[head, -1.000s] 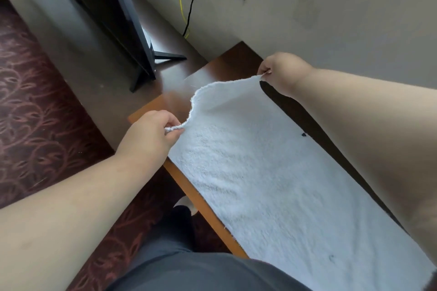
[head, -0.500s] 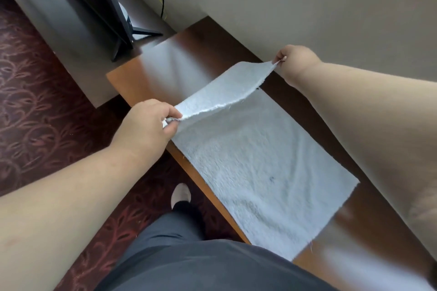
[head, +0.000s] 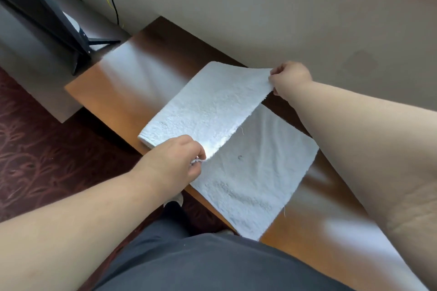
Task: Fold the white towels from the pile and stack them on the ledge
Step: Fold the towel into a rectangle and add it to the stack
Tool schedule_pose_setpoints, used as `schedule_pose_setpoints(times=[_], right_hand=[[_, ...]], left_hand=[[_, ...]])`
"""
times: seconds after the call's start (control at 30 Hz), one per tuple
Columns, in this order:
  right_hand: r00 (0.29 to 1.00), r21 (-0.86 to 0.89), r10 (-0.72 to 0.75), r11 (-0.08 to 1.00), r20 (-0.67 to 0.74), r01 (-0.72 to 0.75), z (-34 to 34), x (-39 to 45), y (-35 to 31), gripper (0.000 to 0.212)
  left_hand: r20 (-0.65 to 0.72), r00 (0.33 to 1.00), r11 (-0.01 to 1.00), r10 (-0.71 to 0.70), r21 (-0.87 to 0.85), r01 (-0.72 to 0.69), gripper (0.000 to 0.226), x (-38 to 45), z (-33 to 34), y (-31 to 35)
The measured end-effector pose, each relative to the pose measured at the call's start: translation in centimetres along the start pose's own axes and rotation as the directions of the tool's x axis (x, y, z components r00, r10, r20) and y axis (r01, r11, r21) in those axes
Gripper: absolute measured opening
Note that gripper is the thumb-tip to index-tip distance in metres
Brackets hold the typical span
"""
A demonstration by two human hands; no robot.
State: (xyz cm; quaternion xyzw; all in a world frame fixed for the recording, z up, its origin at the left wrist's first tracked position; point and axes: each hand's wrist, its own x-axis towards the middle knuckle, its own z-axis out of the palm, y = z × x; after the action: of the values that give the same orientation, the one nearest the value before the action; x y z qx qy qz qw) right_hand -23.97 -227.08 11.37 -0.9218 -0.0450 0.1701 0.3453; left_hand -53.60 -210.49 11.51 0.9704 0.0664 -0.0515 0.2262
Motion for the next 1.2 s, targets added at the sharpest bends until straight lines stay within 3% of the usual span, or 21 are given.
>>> schedule_pose_setpoints(times=[0.3,0.63,0.93,1.1,1.2], right_hand=[[0.988,0.125,0.102,0.988,-0.112,-0.088,-1.8,-5.0,8.6,0.024],[0.949,0.147,0.176,0.979,-0.261,-0.141,-4.4,-9.2,15.1,0.038],[0.929,0.142,0.316,0.946,-0.191,-0.293,-2.9,-8.9,20.4,0.042],[0.938,0.026,0.33,0.944,-0.109,-0.329,-1.7,-8.3,21.7,0.052],[0.942,-0.085,0.32,0.941,-0.099,-0.328,-1.4,-8.3,22.0,0.058]], left_hand=[[0.241,0.929,0.96,0.28,-0.041,-0.279,0.022,-1.0,3.5,5.1],[0.296,0.849,0.899,0.437,-0.13,-0.418,0.02,-1.1,5.7,9.5],[0.507,0.701,0.851,0.501,-0.141,-0.506,0.026,0.3,11.3,12.1],[0.682,0.575,0.866,0.452,-0.181,-0.466,0.02,0.6,14.7,11.0],[0.774,0.465,0.853,0.429,-0.178,-0.491,0.028,0.4,16.4,10.5]])
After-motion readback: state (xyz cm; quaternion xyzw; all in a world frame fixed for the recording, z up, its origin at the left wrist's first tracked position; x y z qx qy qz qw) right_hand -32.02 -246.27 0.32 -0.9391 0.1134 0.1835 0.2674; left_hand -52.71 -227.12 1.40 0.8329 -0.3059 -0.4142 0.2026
